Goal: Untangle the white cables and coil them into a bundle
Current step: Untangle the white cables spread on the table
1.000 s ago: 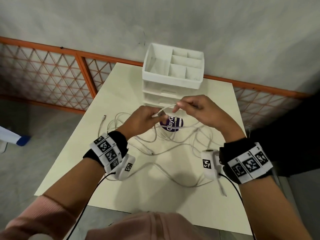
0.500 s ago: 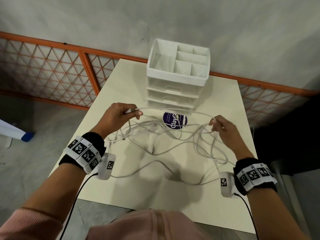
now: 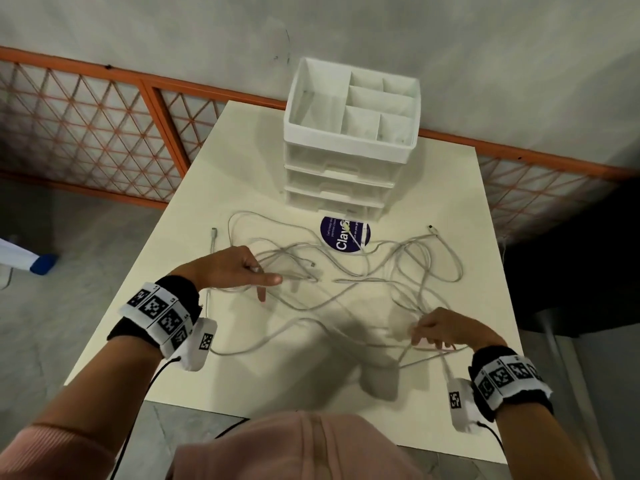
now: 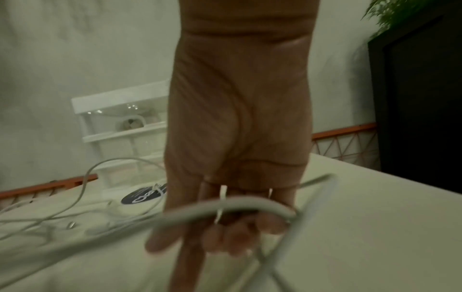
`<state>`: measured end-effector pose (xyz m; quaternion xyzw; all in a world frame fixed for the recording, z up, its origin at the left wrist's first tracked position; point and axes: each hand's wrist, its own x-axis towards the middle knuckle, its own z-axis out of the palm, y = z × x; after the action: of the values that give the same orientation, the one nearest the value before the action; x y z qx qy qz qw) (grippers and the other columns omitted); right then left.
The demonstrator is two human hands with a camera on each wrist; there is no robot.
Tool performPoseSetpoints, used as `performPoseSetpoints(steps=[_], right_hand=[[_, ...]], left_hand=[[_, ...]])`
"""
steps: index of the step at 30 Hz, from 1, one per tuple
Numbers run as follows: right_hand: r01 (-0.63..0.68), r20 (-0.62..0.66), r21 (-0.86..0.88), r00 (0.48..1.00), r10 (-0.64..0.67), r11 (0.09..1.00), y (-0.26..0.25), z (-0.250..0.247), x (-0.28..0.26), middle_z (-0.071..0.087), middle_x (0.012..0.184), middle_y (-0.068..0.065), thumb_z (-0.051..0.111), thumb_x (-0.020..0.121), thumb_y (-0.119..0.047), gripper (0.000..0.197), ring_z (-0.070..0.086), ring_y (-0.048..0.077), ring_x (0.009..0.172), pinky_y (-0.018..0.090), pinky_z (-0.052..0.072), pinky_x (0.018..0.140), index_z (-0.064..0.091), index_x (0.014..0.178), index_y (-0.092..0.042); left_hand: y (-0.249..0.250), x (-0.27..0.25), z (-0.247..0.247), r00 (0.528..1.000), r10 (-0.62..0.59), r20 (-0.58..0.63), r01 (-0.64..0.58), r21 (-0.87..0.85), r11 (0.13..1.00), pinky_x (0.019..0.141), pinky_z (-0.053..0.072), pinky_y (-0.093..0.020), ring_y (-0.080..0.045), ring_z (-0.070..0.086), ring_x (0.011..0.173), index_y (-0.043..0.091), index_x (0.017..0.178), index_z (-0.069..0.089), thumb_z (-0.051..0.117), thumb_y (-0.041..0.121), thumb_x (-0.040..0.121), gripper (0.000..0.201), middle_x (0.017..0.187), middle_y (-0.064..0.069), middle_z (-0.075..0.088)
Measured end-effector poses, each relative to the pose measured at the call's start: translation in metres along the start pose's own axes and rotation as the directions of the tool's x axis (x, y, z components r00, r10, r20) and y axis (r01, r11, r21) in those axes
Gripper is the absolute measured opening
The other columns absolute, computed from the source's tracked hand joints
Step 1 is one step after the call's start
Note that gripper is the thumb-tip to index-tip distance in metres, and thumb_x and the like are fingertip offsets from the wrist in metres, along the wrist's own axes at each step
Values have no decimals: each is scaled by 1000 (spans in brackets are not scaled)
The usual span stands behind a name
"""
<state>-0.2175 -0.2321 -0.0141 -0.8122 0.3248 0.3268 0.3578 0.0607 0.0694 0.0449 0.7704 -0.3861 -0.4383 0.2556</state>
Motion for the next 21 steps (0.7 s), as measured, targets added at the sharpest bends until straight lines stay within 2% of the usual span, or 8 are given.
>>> performPoseSetpoints(steps=[2, 4, 6, 11, 13, 15, 18, 21], right_hand=[[-3, -7, -34, 1000, 3, 999, -4, 0, 7, 59, 64, -2, 70, 83, -28, 17, 55, 11, 56, 14, 39, 48, 65, 68, -21], [59, -202, 14, 978, -55, 998, -22, -5, 18, 63, 67, 2, 71, 82, -21, 13, 58, 13, 62, 13, 42, 51, 67, 73, -12], [130, -378, 13, 919, -116, 991, -45, -12, 33, 63, 75, 7, 68, 84, -18, 13, 57, 18, 73, 23, 42, 64, 69, 81, -5], [237, -532, -27, 819, -214, 971, -94, -14, 81, 67, 105, 21, 58, 88, -8, 18, 60, 27, 98, 28, 42, 85, 65, 102, 3], [183, -528, -44, 830, -179, 982, -105, -10, 98, 59, 121, 22, 60, 88, -10, 32, 52, 35, 115, 36, 36, 100, 56, 116, 5], [112, -505, -65, 854, -130, 992, -110, -4, 109, 53, 129, 19, 60, 84, -8, 40, 48, 35, 119, 35, 32, 100, 51, 121, 5], [68, -447, -52, 891, -84, 996, -110, -7, 109, 55, 123, 21, 54, 86, -5, 34, 52, 33, 115, 32, 34, 94, 53, 117, 8], [68, -354, 94, 935, -31, 993, -109, -27, 84, 63, 73, 15, 50, 90, -6, 14, 68, 10, 59, 28, 54, 63, 60, 83, 2]], left_hand=[[1, 4, 3, 995, -37, 89, 36, 12, 999, 68, 36, -16, -3, 48, 49, 19, 61, 75, 63, 69, 60, 51, 59, -4, 62], [-1, 13, 5, 997, -31, 70, 31, -10, 999, 61, 30, -18, -9, 36, 49, 8, 74, 74, 68, 70, 54, 65, 48, 8, 38], [2, 21, 7, 1000, -14, 11, 14, -17, 1000, 53, 26, -15, -5, 31, 49, 13, 78, 73, 72, 62, 57, 53, 49, 12, 31], [12, 38, 11, 995, 28, -98, -26, 18, 1000, 60, 34, -19, -7, 42, 60, 18, 84, 66, 68, 36, 84, 19, 67, 5, 48], [13, 45, 14, 992, 35, -120, -36, -6, 999, 68, 38, -23, -12, 47, 68, 13, 90, 65, 61, 28, 90, 15, 76, -1, 55], [14, 50, 17, 994, 32, -106, -38, -56, 998, 69, 41, -21, -12, 50, 73, 11, 97, 66, 56, 23, 93, 16, 83, -1, 58], [15, 55, 20, 998, 3, -64, -14, -168, 986, 58, 39, -11, -1, 48, 68, 16, 101, 66, 47, 22, 97, 20, 82, 8, 56], [20, 57, 21, 994, 23, -102, -45, -210, 977, 60, 40, -17, -1, 46, 56, 8, 102, 64, 44, 20, 99, 23, 73, 7, 52]])
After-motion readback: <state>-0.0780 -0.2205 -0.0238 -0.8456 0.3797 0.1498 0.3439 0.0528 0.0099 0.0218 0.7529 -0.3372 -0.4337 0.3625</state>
